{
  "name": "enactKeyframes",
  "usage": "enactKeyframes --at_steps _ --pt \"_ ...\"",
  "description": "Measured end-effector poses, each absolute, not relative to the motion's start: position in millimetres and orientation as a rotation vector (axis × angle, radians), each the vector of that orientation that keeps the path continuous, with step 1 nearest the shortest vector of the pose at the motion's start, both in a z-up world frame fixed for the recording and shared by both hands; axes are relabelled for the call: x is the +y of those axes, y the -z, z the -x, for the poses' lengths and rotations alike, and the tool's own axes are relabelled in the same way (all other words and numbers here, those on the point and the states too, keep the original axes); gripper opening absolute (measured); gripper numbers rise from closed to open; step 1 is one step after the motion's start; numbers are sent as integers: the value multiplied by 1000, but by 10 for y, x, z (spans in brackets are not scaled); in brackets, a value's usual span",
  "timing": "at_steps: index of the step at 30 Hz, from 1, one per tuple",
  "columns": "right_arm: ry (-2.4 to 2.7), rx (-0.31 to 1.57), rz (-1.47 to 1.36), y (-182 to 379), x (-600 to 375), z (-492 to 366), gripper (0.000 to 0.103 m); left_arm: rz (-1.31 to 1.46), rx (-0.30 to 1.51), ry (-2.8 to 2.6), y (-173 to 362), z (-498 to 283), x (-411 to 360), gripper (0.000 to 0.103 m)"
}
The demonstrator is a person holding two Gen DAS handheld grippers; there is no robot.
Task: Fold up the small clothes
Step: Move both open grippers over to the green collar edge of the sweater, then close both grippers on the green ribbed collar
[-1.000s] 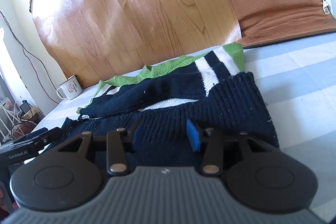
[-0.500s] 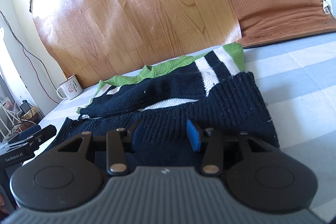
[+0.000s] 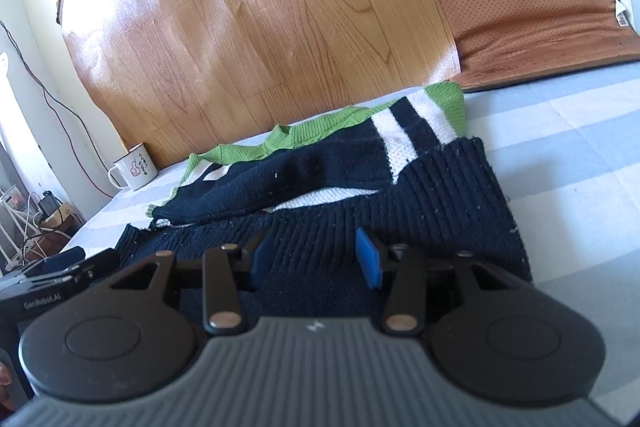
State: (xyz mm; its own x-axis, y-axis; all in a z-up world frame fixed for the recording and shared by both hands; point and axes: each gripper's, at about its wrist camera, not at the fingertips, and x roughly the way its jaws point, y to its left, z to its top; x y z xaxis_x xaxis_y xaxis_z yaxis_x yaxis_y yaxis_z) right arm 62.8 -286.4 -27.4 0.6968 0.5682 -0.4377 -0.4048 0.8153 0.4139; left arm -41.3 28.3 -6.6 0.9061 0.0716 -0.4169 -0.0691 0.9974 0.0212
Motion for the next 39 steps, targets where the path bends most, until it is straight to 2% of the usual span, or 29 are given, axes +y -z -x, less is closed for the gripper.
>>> enactKeyframes --at_steps 6,9,11,15,17,18,22,26,27,28,29,30,31,34,39 --pt "-581 609 -378 74 -3053 -820 49 -7 466 -26 71 382 294 103" --pt "-590 598 -328 -190 -3084 -1081 49 12 549 40 16 237 386 102" --pt "-614 614 -252 -353 -3002 -1372 51 6 531 65 -190 79 479 101" --pt "-629 695 -123 -467 -2653 -2120 60 -38 488 68 -719 -580 474 102" --pt "-617 780 -120 -417 -2470 -2539 60 -83 523 91 -811 -1076 351 102" --pt "-611 830 -127 -365 -2394 -2748 60 -96 560 101 -801 -1344 284 99" --pt "-600 1004 -236 -58 -2244 -3335 61 -75 765 133 -480 -2353 81 75" --pt "-592 1045 -258 170 -2139 -3529 62 21 885 130 -113 -2953 4 69" --pt "-598 1053 -251 217 -2106 -3534 61 27 899 122 -30 -3013 -33 58" --pt "-615 1028 -235 225 -2083 -3495 56 23 917 117 50 -3046 -77 36" --pt "-649 1027 -213 225 -2046 -3445 26 27 930 135 112 -3046 -117 28" --pt "-652 1026 -198 203 -2037 -3419 18 28 904 145 121 -2987 -158 18" --pt "-652 1002 -199 163 -2043 -3340 16 -1 888 133 110 -2924 -206 13" --pt "-669 944 -230 -56 -2129 -3052 14 -46 831 128 -23 -2648 -269 11" --pt "-722 804 -197 -604 -2325 -2270 13 -23 661 170 -554 -1807 -189 11"
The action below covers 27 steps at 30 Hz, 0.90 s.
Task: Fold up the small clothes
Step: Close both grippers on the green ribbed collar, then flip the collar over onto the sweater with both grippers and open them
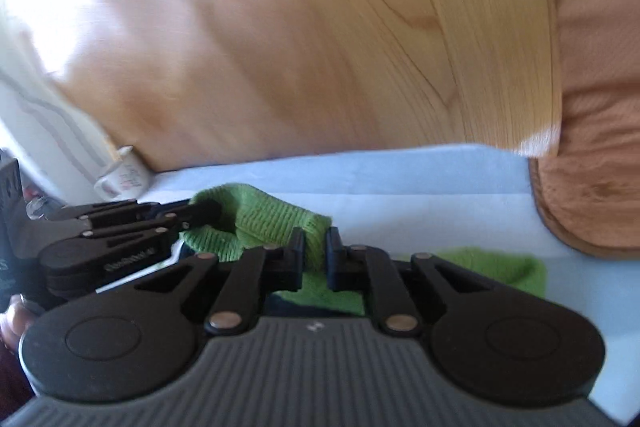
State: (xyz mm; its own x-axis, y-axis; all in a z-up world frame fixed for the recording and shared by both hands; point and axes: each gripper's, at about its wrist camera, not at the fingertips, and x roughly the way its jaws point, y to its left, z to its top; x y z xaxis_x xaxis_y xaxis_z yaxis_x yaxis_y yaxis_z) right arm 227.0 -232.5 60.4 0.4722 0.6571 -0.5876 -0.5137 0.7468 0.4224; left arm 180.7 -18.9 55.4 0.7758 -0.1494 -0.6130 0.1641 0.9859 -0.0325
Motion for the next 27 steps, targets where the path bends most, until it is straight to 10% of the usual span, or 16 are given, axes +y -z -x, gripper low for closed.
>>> enactKeyframes --at_steps 15,20,27 --pt "-667 688 -107 63 -2865 144 13 -4 566 281 75 995 -286 12" --pt "-727 663 -124 -30 -2926 151 34 -4 597 300 113 1233 -157 31" --pt "-594 503 -225 -465 -3121 -120 35 151 370 253 -414 1267 343 51"
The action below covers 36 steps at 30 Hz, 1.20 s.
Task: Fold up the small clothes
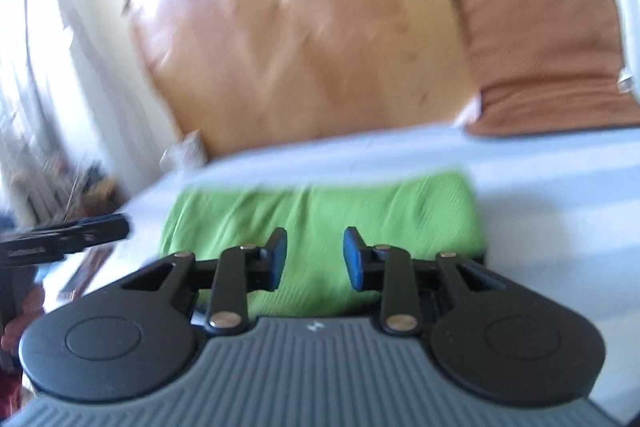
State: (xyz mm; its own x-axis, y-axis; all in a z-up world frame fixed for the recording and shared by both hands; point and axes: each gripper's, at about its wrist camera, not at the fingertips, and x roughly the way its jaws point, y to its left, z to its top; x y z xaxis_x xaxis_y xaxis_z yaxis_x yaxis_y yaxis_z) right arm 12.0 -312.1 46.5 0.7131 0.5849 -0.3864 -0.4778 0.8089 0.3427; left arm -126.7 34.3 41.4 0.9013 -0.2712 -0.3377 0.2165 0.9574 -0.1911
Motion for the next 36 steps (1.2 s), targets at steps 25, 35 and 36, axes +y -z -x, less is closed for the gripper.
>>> enactKeyframes --at_steps 25,35,36 --pt "-428 464 -329 47 -3166 -303 36 53 433 83 75 546 214 60" --pt "-402 503 -384 330 -3278 -343 36 -10 553 101 276 420 65 73" --pt "-402 501 -385 332 -3274 -336 37 -16 554 100 275 422 53 74"
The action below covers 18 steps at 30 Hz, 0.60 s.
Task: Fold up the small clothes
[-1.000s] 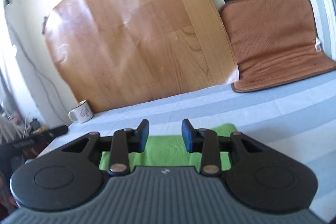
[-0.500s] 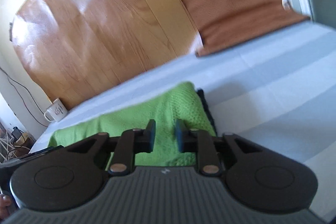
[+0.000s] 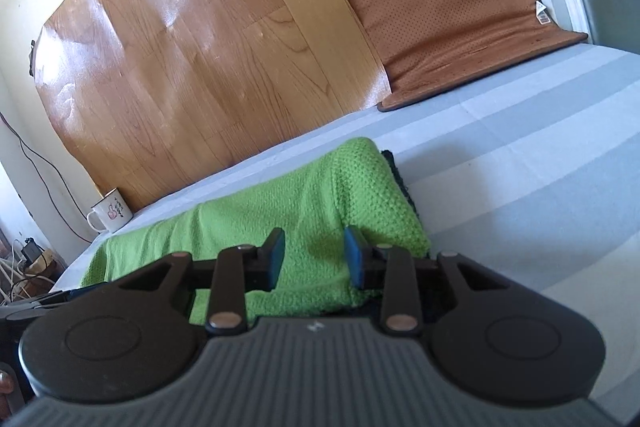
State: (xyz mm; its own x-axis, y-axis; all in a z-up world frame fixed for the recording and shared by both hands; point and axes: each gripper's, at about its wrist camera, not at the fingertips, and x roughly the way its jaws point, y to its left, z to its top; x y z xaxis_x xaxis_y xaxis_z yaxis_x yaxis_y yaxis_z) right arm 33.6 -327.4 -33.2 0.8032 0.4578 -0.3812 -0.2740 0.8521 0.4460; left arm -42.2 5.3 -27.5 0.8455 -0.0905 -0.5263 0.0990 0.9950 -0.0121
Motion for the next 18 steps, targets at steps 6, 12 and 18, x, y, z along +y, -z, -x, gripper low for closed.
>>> enactKeyframes --at_steps 6,12,18 --pt "-417 492 -381 337 -3260 -316 44 -16 562 105 287 419 52 77" --pt "-423 488 -382 339 -3262 -305 46 -16 566 109 290 418 55 79" --pt "-423 487 -382 341 -3257 -301 47 -20 569 109 292 419 52 81"
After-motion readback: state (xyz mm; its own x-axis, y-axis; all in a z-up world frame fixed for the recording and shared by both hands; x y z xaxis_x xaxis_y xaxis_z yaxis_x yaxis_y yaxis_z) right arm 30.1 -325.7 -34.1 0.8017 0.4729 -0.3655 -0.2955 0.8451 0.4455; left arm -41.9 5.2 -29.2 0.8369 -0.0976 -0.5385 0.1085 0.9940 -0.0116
